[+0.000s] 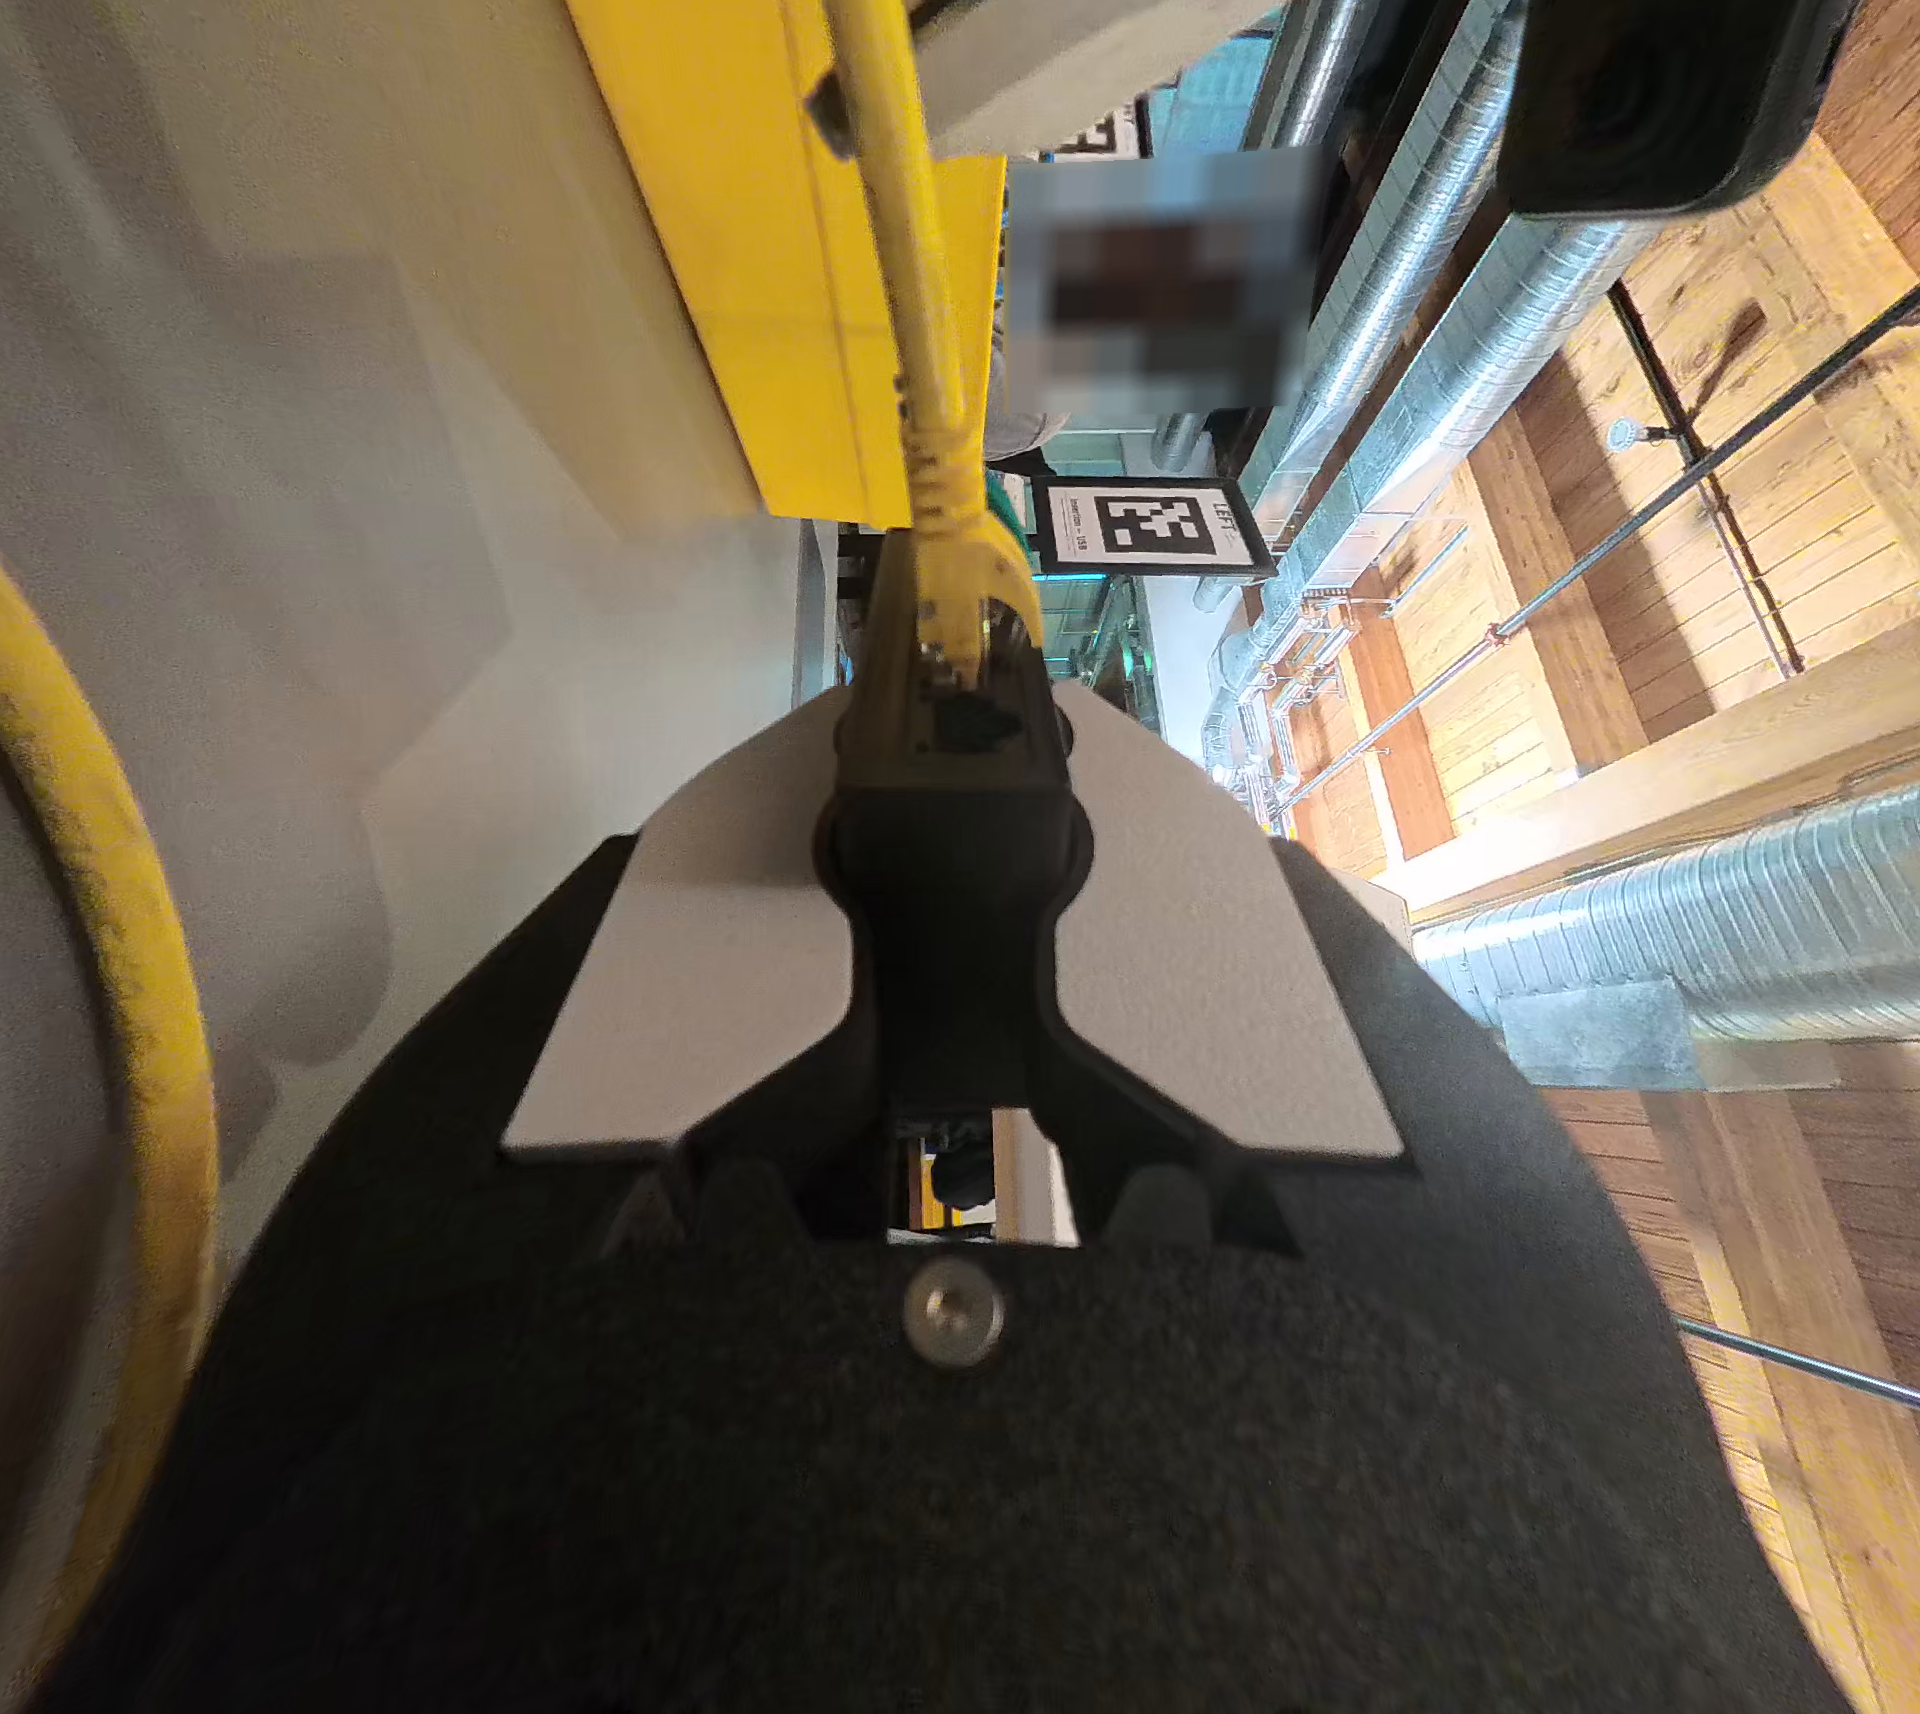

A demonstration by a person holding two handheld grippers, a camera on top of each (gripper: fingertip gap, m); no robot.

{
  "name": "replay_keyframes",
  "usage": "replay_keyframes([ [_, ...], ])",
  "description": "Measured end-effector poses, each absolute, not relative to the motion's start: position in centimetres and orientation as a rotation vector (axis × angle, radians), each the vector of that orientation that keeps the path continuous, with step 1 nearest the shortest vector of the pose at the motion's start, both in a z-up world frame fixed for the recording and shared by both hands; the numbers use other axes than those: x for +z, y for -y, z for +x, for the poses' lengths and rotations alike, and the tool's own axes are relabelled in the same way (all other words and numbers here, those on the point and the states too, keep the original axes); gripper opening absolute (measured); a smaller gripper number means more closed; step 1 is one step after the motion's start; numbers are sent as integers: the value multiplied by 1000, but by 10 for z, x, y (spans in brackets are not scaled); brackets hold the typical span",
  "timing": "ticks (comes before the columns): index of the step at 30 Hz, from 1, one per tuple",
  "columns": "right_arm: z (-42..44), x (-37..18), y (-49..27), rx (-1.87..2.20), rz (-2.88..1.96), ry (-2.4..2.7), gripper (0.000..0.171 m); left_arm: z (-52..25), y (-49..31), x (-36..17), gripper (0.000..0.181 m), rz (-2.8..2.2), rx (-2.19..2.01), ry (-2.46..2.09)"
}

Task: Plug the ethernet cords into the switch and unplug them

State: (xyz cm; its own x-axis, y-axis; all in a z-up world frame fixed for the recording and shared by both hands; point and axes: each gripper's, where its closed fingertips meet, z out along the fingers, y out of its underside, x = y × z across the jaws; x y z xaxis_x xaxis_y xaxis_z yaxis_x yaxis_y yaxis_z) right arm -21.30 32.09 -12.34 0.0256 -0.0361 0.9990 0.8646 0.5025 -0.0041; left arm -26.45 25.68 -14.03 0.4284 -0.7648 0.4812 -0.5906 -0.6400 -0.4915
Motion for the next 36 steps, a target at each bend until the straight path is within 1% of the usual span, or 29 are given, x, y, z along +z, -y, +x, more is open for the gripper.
replay_keyframes([
  [9,-204,-116,-325,-711,-916,1302,30,-252,-263,-123,5,-2164,-1007,-1233],
  [15,-215,-120,-318,-651,-907,1332,30,-243,-267,-127,6,-1973,-835,-1301],
  [20,-212,-115,-320,-589,-951,1293,30,-240,-272,-119,5,-1841,-669,-1282],
  [23,-213,-122,-317,-561,-953,1327,29,-240,-270,-123,5,-1833,-612,-1323],
  [32,-217,-124,-315,-496,-992,1316,29,-239,-270,-122,5,-1843,-692,-1310],
  [36,-216,-124,-321,-474,-1033,1295,30,-236,-277,-119,5,-1860,-724,-1234],
])
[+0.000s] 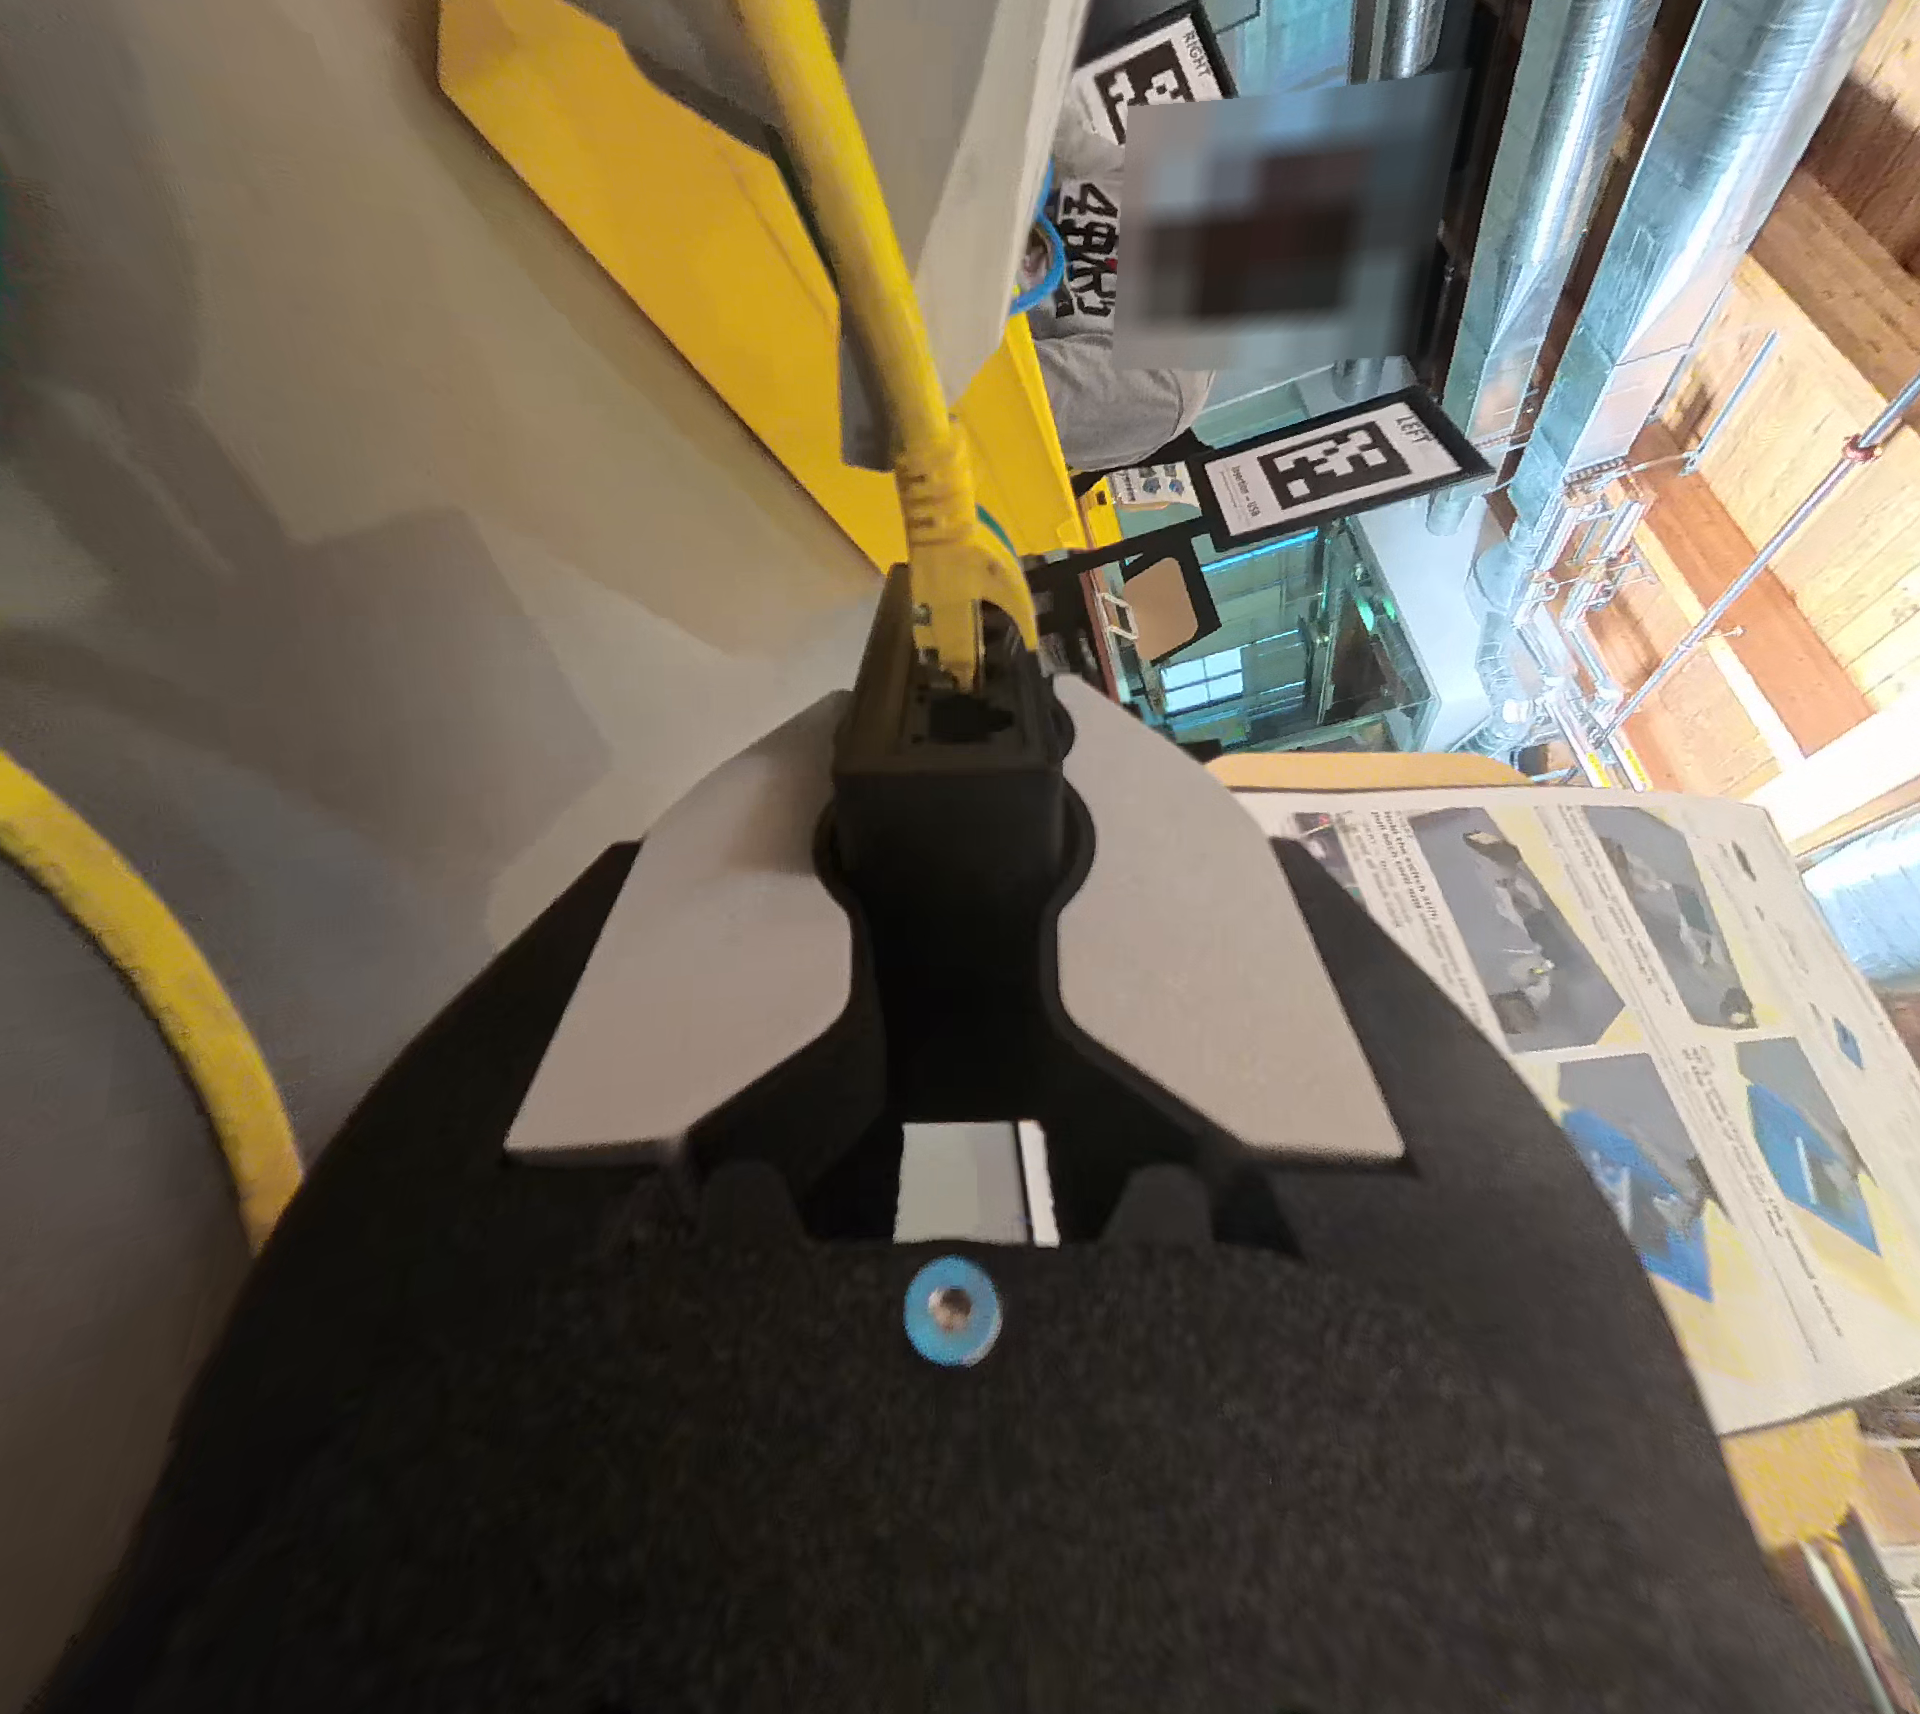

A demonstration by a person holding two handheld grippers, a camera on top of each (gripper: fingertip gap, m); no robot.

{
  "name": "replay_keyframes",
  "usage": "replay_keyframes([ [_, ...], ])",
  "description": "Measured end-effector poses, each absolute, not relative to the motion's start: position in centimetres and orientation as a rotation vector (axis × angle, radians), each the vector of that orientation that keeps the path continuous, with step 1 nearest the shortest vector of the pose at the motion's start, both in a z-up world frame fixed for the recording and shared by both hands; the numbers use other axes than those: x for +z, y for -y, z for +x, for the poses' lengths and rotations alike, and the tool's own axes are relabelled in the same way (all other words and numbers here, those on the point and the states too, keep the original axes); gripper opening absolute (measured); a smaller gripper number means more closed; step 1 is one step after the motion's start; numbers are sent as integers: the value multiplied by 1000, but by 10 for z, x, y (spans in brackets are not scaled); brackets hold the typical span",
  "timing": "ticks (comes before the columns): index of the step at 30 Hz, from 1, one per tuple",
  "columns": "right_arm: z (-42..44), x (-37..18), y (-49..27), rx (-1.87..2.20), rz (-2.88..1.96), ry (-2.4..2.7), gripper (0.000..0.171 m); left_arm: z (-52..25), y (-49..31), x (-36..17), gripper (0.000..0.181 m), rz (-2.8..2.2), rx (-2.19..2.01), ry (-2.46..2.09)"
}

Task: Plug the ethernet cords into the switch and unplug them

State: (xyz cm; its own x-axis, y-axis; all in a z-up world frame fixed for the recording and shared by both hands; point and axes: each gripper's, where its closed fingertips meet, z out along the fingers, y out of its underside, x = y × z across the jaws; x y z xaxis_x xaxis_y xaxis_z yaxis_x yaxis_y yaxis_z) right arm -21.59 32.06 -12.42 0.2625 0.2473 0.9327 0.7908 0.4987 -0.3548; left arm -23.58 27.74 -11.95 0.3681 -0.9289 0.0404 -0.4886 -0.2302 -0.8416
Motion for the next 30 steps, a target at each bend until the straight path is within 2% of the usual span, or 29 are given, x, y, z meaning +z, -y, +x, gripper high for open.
replay_keyframes([
  [6,-214,-122,-322,-457,-994,1297,30,-239,-273,-115,6,-1824,-764,-1253],
  [9,-206,-126,-319,-434,-990,1303,30,-259,-265,-96,26,-1767,-876,-1116],
  [13,-204,-124,-321,-439,-980,1292,30,-309,-255,-93,38,-1758,-979,-880],
  [19,-218,-138,-316,-456,-941,1383,30,-378,-270,-97,37,-1826,-862,-684],
  [26,-213,-136,-319,-459,-969,1360,30,-419,-344,-122,37,-2073,-306,-973],
  [30,-214,-140,-320,-473,-973,1378,30,-402,-394,-128,30,-2052,-170,-1116],
])
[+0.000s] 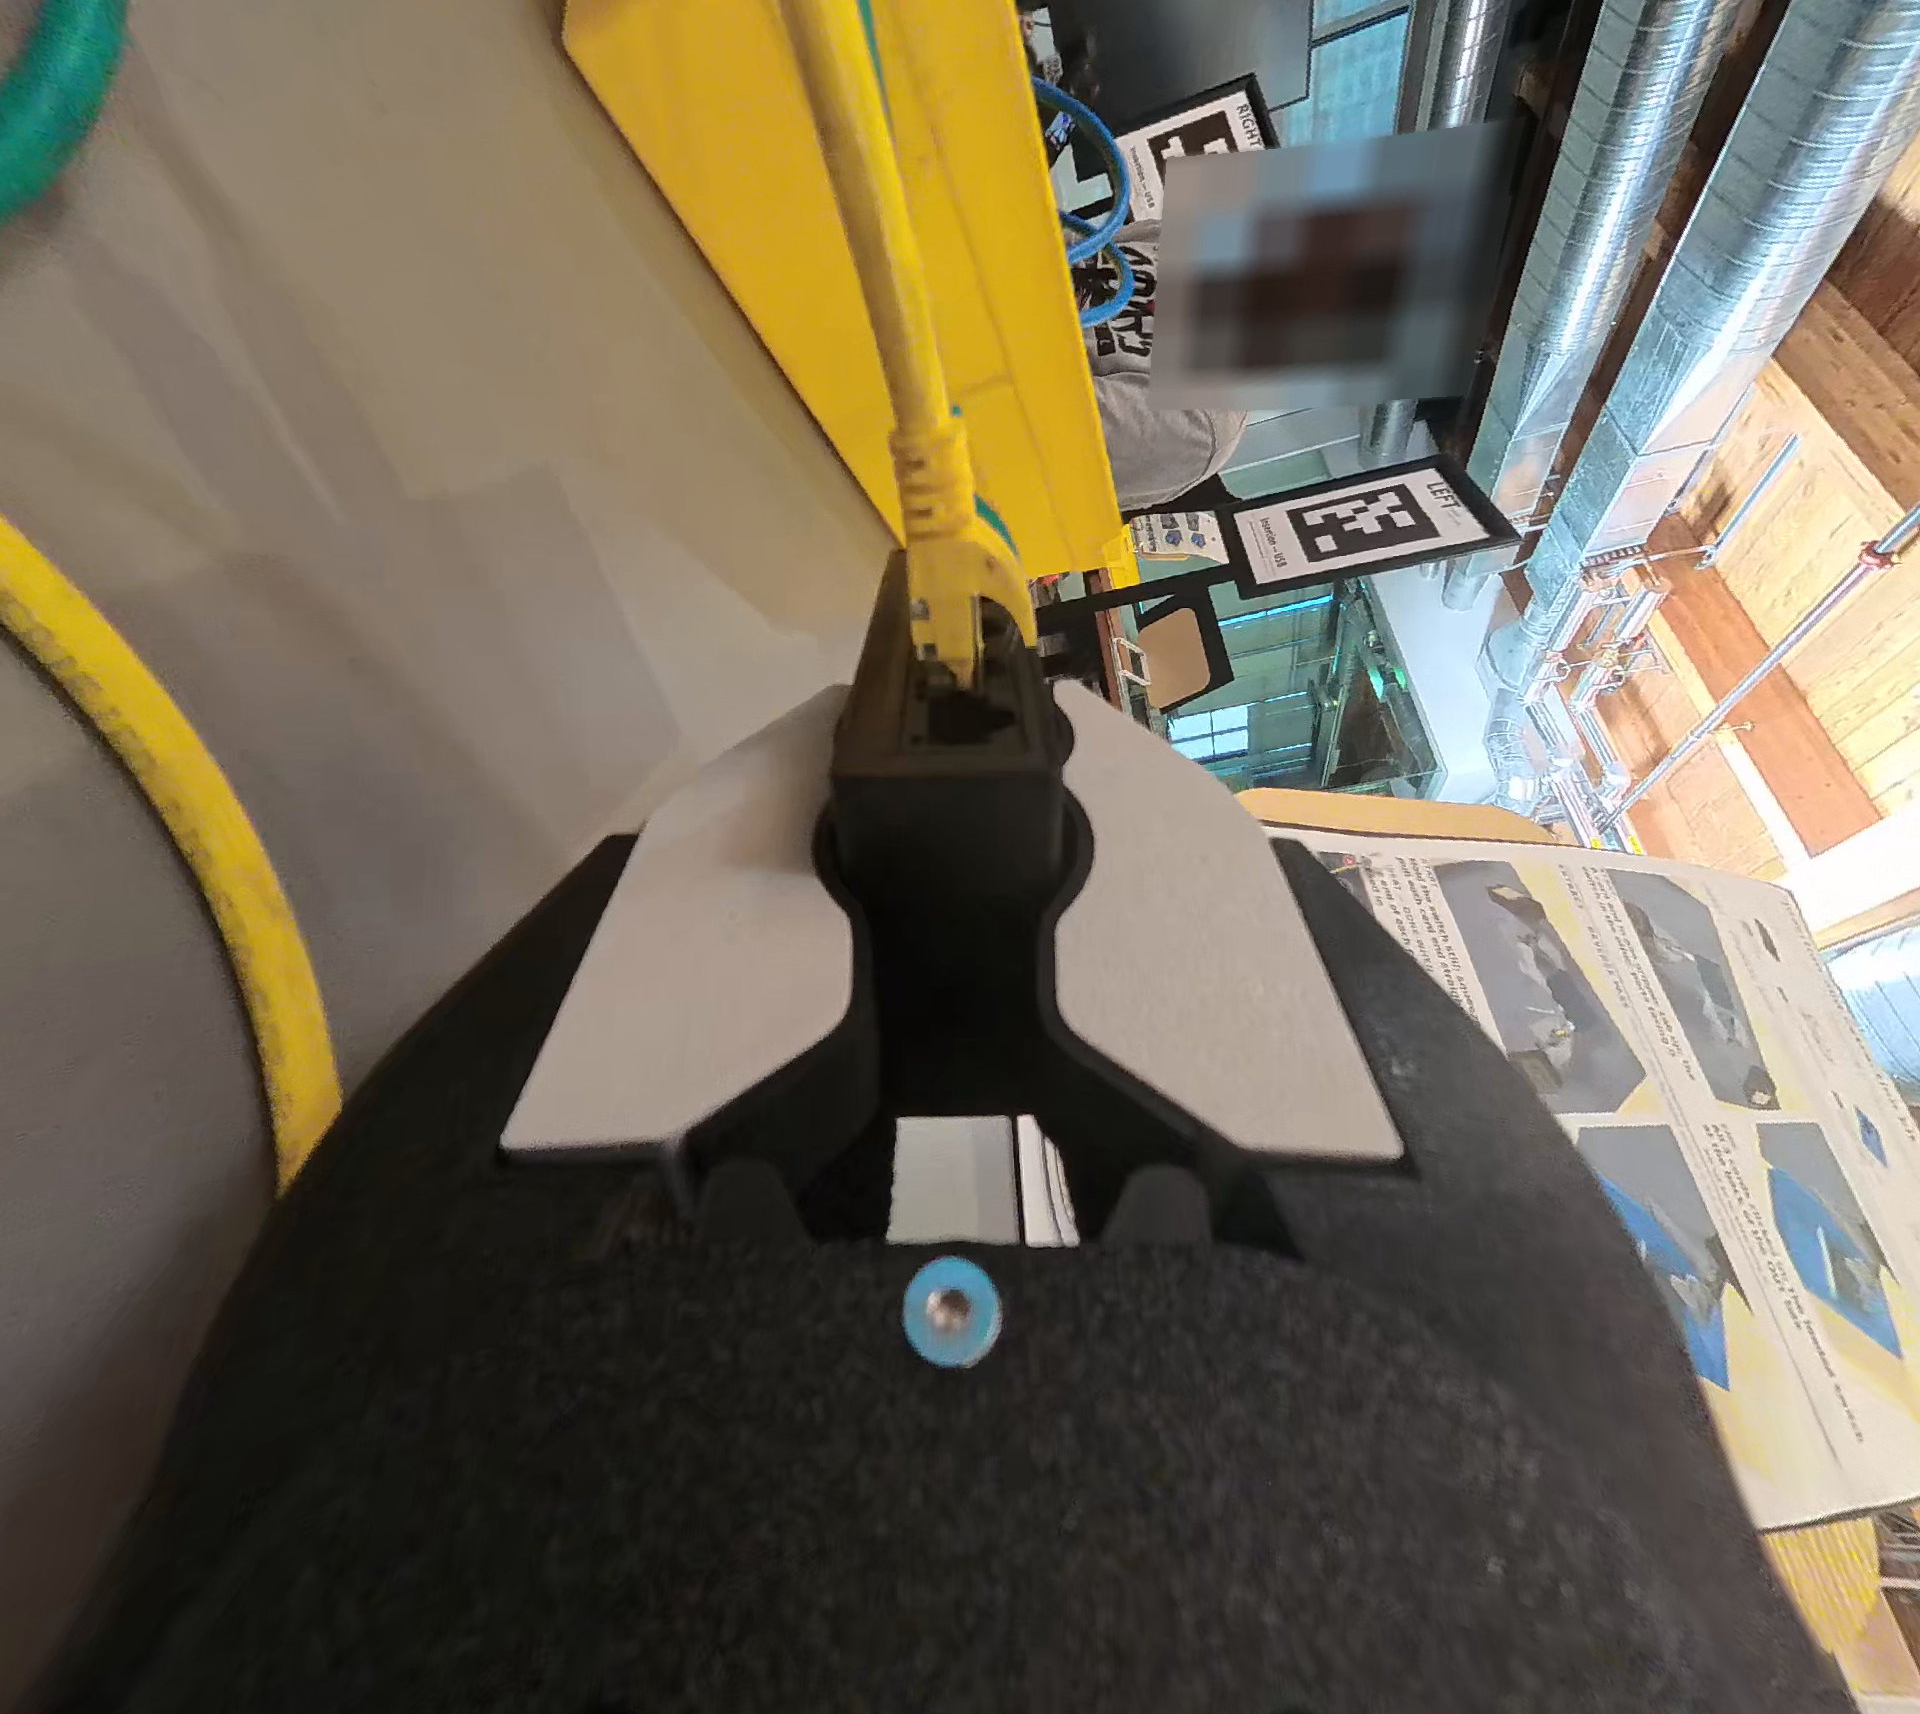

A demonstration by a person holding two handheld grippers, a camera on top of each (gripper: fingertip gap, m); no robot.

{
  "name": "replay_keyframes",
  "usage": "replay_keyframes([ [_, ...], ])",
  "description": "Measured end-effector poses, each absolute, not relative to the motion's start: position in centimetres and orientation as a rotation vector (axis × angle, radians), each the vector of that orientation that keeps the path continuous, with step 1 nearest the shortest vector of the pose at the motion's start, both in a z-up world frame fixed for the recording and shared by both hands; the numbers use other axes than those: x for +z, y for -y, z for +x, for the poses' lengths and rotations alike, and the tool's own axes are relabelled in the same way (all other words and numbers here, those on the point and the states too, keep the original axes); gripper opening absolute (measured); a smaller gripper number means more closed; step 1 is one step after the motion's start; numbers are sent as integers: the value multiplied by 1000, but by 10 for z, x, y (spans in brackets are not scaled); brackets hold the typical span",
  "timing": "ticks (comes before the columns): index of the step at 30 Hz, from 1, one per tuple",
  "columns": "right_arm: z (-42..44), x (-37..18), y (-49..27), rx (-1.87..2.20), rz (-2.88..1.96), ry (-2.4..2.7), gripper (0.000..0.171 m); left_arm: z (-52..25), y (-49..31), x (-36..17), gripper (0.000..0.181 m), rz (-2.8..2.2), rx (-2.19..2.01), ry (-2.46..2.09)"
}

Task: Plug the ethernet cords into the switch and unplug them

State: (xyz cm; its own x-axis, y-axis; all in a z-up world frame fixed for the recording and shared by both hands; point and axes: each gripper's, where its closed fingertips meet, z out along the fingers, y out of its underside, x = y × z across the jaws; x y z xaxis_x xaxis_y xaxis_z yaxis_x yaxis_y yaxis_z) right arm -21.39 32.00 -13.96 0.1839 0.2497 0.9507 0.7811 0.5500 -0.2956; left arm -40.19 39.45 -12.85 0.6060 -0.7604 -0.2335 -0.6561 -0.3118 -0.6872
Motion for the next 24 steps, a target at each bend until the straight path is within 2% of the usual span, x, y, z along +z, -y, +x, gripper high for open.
replay_keyframes([
  [2,-213,-141,-320,-483,-975,1386,30,-390,-408,-145,31,-2091,-179,-1186],
  [4,-213,-142,-319,-484,-977,1387,30,-382,-418,-164,39,-2155,-202,-1209],
  [6,-213,-142,-320,-474,-986,1388,30,-379,-429,-176,38,-2195,-190,-1184],
  [8,-213,-144,-321,-468,-992,1392,30,-376,-434,-178,6,-2197,-186,-1187],
  [13,-214,-145,-321,-459,-993,1400,30,-385,-431,-176,5,-2178,-80,-1254],
  [19,-213,-145,-322,-463,-998,1397,30,-405,-394,-82,5,-1905,42,-1315],
  [24,-208,-141,-327,-471,-1019,1362,30,-401,-312,1,5,-1602,70,-1485],
])
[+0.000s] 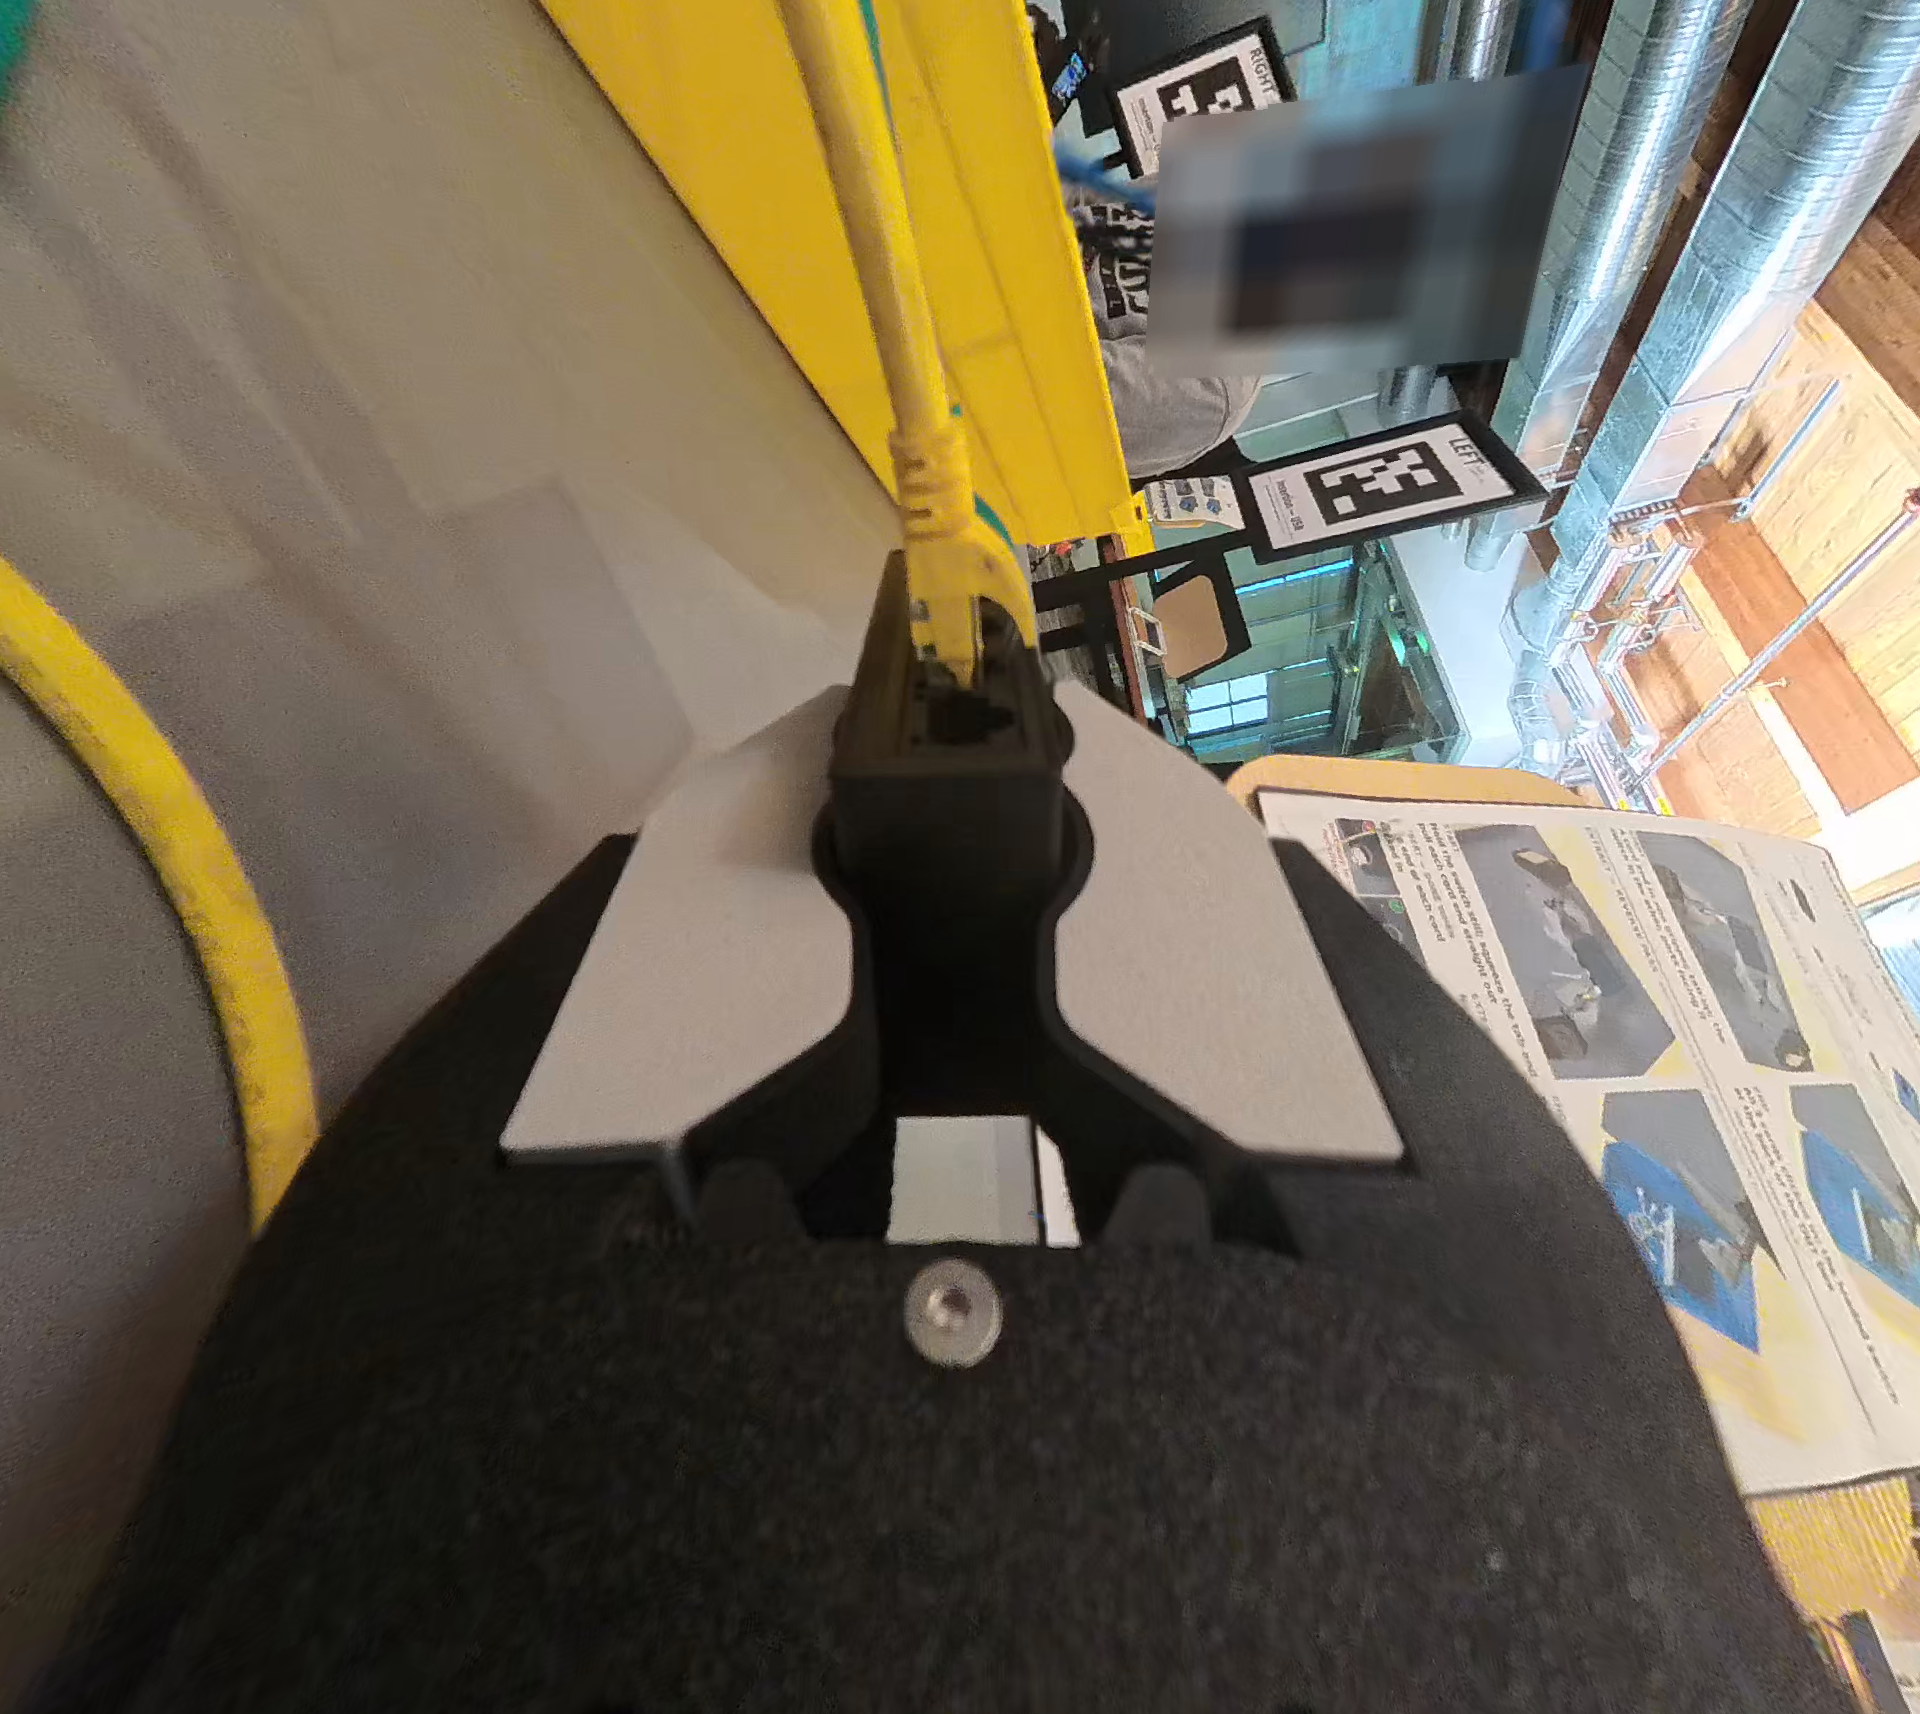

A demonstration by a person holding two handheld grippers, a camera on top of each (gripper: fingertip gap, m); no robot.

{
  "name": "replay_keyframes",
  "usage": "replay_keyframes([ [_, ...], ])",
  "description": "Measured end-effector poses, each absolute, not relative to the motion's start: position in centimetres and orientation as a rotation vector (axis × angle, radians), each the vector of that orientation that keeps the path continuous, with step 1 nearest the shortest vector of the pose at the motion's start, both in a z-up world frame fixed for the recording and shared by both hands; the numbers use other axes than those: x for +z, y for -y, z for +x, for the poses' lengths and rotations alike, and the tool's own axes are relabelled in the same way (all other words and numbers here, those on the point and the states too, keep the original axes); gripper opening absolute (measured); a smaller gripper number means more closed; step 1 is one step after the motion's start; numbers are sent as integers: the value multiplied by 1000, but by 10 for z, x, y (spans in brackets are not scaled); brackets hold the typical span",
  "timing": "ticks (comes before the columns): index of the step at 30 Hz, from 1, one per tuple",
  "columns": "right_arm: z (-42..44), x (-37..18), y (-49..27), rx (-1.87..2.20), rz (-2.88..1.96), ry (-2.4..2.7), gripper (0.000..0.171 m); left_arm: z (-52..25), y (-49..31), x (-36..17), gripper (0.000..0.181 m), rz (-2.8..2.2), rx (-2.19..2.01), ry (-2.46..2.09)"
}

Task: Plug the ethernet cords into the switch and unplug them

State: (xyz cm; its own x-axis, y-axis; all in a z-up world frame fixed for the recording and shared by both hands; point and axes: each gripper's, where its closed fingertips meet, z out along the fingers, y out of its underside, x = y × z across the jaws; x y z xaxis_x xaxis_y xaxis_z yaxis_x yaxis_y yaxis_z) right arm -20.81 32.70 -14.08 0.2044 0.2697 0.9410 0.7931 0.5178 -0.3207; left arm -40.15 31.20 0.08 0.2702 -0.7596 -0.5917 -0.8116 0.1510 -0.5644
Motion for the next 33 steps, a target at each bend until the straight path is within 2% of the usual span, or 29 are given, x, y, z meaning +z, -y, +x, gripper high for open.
replay_keyframes([
  [4,-202,-134,-331,-473,-1039,1313,30,-405,-257,-5,5,-1496,161,-1694],
  [10,-188,-122,-337,-446,-1075,1220,30,-426,-199,-113,5,-1593,122,-2029],
  [13,-184,-121,-339,-439,-1094,1203,30,-450,-185,-169,5,-1678,249,-2193],
  [16,-186,-124,-339,-447,-1088,1220,30,-461,-182,-193,8,-1752,275,-2184],
  [18,-188,-126,-338,-454,-1083,1235,30,-459,-181,-195,16,-1808,182,-2084],
  [21,-189,-128,-338,-456,-1083,1247,31,-449,-174,-185,17,-1887,-107,-1866],
  [24,-189,-128,-339,-449,-1089,1247,30,-441,-193,-158,20,-1936,-428,-1431],
  [25,-189,-129,-339,-446,-1092,1248,31,-446,-210,-151,29,-1985,-488,-1243],
  [26,-190,-129,-339,-444,-1092,1250,31,-453,-227,-148,50,-2039,-540,-1067],
  [27,-190,-129,-339,-442,-1092,1254,30,-462,-244,-149,61,-2102,-567,-900],
  [28,-191,-130,-339,-440,-1093,1258,30,-475,-258,-155,51,-2182,-567,-757],
  [33,-191,-131,-338,-438,-1095,1261,30,-487,-282,-182,34,-2369,-638,-474],
])
